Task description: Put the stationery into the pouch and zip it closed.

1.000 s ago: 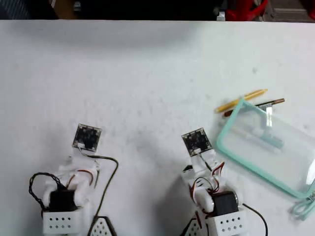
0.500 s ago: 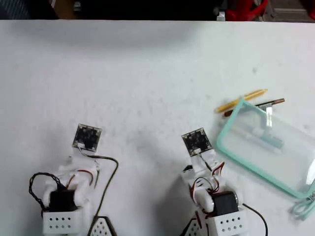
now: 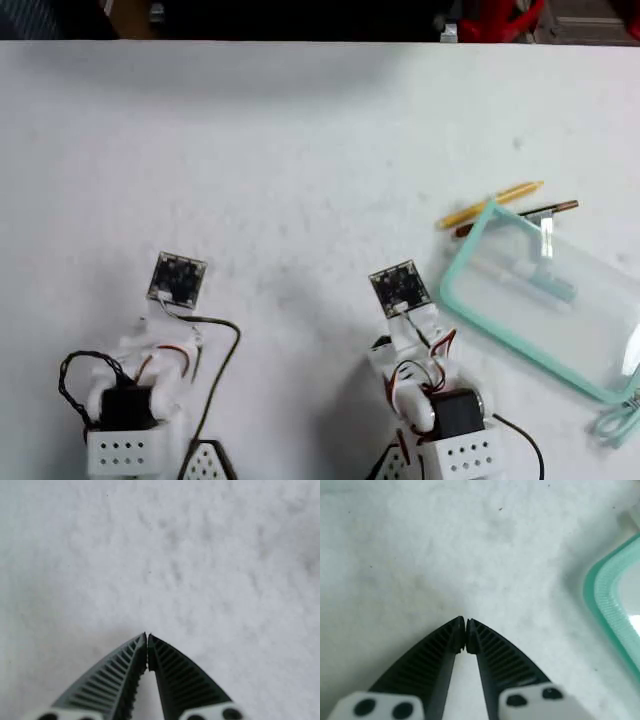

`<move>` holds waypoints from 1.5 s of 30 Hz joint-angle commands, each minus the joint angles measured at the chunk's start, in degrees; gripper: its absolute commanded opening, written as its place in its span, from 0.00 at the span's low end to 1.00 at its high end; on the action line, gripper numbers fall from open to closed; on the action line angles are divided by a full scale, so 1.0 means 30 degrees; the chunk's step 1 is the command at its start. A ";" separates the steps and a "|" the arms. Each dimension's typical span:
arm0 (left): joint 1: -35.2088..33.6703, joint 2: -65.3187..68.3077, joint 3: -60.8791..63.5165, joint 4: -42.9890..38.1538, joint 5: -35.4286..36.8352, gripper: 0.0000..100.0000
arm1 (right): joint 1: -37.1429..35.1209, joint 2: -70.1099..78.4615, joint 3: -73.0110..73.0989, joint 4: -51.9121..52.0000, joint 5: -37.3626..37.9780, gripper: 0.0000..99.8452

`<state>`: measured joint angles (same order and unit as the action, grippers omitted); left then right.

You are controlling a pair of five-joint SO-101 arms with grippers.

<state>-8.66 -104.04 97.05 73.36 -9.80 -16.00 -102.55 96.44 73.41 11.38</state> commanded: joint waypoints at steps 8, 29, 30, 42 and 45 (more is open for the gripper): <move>-0.0073 -0.0132 0.0000 0.0117 0.0088 0.03 | -0.0103 -0.0161 0.0147 -0.0190 -0.0147 0.02; -0.0073 -0.0132 0.0000 0.0117 0.0088 0.03 | -0.0132 -0.0161 0.0147 -0.0190 -0.0176 0.02; -0.0073 -0.0132 0.0000 0.0117 0.0088 0.03 | -0.0132 -0.0161 0.0147 -0.0190 -0.0176 0.02; -0.0073 -0.0132 0.0000 0.0117 0.0088 0.03 | 0.1597 -0.0220 -0.2022 -0.2125 0.0000 0.02; -0.0073 -0.0132 0.0000 0.0117 0.0088 0.03 | 0.2711 -0.0220 -0.3604 -0.3062 0.0029 0.02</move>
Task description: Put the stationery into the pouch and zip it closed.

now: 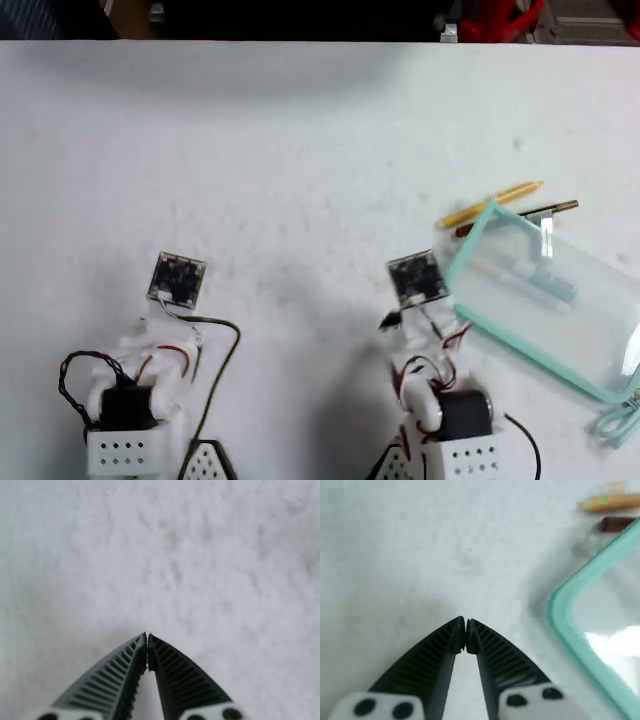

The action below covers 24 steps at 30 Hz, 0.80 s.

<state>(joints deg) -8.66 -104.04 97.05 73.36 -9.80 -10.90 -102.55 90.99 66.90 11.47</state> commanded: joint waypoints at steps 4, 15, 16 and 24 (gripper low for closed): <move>-0.0073 -0.0132 0.0000 0.0117 0.0088 0.03 | 0.2476 -0.0220 -0.3077 -0.1597 0.2930 0.02; -0.0073 -0.0132 0.0000 0.0117 0.0088 0.03 | 0.4352 -0.0220 -0.3663 -0.6344 0.2813 0.02; -0.0073 -0.0132 0.0000 0.0117 0.0088 0.03 | 0.4381 -0.0190 -0.3487 -0.5963 0.2051 0.02; -0.0073 -0.0132 0.0000 0.0117 0.0088 0.03 | 0.7253 -0.0220 -0.2403 -0.5348 -0.0821 0.02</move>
<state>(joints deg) -8.66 -104.04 97.05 73.36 -9.80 8.79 -102.55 83.60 50.81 11.30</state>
